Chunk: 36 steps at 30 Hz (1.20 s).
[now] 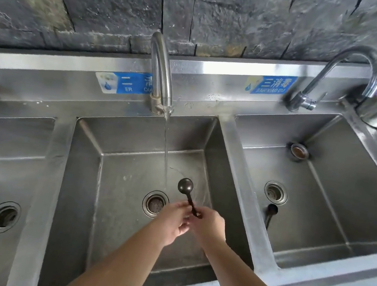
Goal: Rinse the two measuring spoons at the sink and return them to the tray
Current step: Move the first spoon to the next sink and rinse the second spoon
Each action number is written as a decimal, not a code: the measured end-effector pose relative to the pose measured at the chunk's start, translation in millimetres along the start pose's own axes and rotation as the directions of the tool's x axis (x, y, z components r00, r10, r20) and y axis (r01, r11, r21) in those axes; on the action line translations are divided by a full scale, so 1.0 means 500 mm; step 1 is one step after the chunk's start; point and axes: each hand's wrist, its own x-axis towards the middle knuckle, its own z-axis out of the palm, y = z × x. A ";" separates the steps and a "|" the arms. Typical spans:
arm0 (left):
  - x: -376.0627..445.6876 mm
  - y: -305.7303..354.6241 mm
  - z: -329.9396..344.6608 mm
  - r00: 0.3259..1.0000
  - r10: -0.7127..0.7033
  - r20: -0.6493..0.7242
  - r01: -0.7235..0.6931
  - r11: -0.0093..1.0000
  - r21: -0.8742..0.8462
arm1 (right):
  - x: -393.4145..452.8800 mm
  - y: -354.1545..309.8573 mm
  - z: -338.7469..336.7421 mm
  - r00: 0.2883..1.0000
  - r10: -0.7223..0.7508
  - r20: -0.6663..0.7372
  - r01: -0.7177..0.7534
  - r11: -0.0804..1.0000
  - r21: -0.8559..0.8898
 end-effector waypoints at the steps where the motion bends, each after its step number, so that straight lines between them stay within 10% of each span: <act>1: -0.003 -0.001 0.001 1.000 0.011 0.029 -0.012 1.000 0.017 | -0.008 0.002 0.001 1.000 -0.009 -0.001 0.009 1.000 0.018; 12: -0.036 0.014 0.114 0.966 0.220 0.133 -0.254 0.890 0.379 | -0.036 0.065 -0.098 0.994 0.094 0.047 -0.104 0.818 0.566; 25: 0.136 -0.017 0.488 0.945 0.271 0.181 -0.325 0.735 0.595 | 0.181 0.265 -0.432 0.986 0.156 -0.058 -0.131 0.941 0.313; 32: 0.311 -0.099 0.605 0.985 0.169 0.015 -0.130 0.696 0.706 | 0.362 0.398 -0.482 0.950 0.273 0.149 -0.300 0.931 0.210; 36: 0.411 -0.156 0.610 0.975 0.193 -0.109 -0.001 0.496 0.868 | 0.445 0.465 -0.428 0.912 0.302 0.278 -0.348 0.928 0.135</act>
